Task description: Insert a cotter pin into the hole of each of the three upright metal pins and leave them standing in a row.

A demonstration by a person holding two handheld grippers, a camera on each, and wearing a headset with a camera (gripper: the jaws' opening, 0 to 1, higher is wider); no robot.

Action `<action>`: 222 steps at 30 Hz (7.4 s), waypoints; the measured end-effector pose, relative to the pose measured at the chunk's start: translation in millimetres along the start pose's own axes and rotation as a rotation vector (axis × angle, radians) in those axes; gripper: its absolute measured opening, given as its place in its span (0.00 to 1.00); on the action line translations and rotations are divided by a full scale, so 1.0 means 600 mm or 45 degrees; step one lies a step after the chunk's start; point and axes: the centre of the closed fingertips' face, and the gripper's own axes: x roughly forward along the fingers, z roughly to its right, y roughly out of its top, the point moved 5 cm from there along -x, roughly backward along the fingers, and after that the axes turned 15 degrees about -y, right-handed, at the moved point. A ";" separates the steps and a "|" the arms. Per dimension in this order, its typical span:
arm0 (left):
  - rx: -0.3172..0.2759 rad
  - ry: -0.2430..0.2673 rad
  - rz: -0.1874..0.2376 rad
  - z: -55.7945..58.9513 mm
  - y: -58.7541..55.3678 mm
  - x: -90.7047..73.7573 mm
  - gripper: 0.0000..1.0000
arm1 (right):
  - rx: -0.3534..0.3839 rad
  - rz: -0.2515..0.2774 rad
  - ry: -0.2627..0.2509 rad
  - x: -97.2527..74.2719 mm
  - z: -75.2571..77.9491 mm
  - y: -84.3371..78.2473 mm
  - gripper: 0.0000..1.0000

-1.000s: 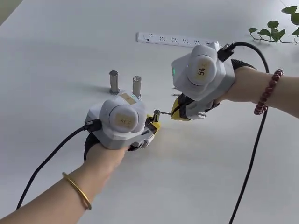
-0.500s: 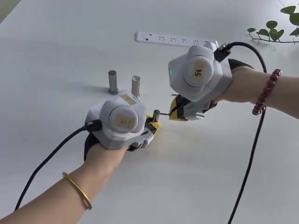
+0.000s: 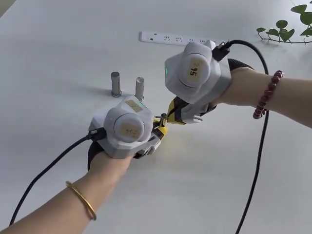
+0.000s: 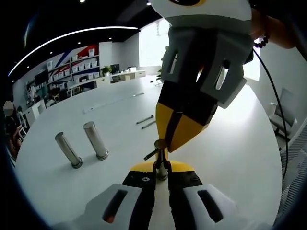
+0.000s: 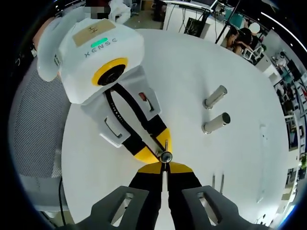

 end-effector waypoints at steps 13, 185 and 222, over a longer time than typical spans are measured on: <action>-0.018 0.010 0.009 0.000 0.000 0.001 0.07 | 0.141 0.038 0.015 -0.010 0.008 -0.002 0.08; -0.185 0.097 0.094 -0.079 0.003 -0.143 0.62 | 0.508 0.296 -0.204 0.082 0.130 0.062 0.19; -0.181 0.063 0.109 -0.062 0.012 -0.156 0.82 | 0.590 0.306 -0.177 0.084 0.123 0.055 0.08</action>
